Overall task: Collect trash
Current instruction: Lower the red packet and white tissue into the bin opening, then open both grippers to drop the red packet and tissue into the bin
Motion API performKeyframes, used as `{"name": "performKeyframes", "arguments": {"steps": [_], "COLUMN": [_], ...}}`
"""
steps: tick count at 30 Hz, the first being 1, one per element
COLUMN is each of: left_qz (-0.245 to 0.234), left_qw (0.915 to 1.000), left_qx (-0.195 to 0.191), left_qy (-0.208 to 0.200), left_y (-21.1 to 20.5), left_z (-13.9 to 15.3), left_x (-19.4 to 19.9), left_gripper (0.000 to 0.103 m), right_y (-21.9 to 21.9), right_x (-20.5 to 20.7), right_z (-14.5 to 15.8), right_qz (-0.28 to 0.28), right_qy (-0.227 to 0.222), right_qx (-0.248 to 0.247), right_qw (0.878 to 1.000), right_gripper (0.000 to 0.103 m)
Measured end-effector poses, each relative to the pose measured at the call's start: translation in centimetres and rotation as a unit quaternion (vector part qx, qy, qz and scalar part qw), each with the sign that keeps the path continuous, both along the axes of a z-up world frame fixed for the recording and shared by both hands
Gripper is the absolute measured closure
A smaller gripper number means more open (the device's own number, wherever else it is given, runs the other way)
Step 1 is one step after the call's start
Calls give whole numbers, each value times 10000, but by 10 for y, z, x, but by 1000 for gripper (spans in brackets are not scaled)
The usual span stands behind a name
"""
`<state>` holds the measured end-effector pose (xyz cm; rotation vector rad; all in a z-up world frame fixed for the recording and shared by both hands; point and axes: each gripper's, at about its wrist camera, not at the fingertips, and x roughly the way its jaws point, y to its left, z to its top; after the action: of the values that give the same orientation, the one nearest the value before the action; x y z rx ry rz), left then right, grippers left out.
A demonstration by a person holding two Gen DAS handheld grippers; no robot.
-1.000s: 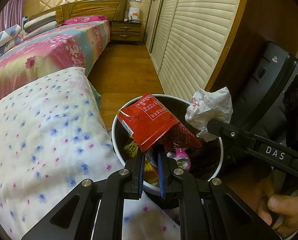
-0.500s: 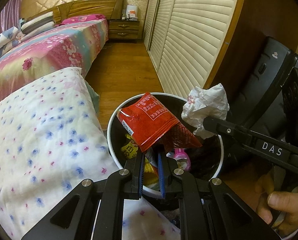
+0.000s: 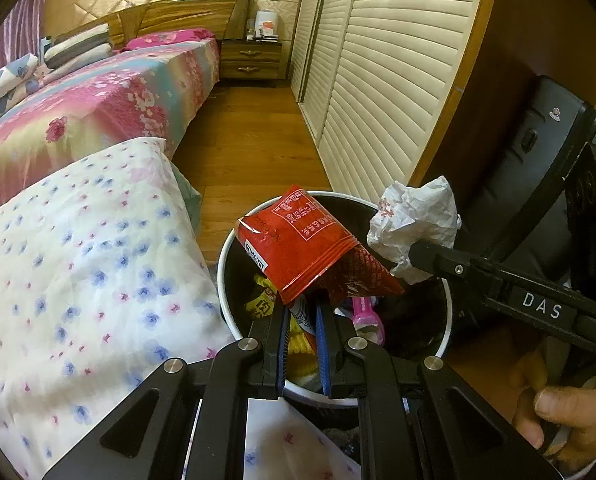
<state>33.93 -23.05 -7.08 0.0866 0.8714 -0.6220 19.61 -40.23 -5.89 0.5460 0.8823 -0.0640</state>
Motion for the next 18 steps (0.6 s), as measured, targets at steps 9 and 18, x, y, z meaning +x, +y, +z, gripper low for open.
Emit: {"name": "performKeyframes", "arguments": {"steps": [9, 18], "left_qz": [3, -28], "left_qw": [10000, 10000], "left_qx": [13, 69], "left_qy": [3, 9], "left_y": [1, -1], "left_z": [0, -2], "left_x": [3, 7], "left_gripper": [92, 92], "right_y": [-1, -5], "right_x": [0, 2], "right_z": [0, -4], "right_qz": [-10, -20], "right_qy": [11, 80], "right_qx": [-18, 0], "right_qw": [10000, 10000], "right_gripper": [70, 69]}}
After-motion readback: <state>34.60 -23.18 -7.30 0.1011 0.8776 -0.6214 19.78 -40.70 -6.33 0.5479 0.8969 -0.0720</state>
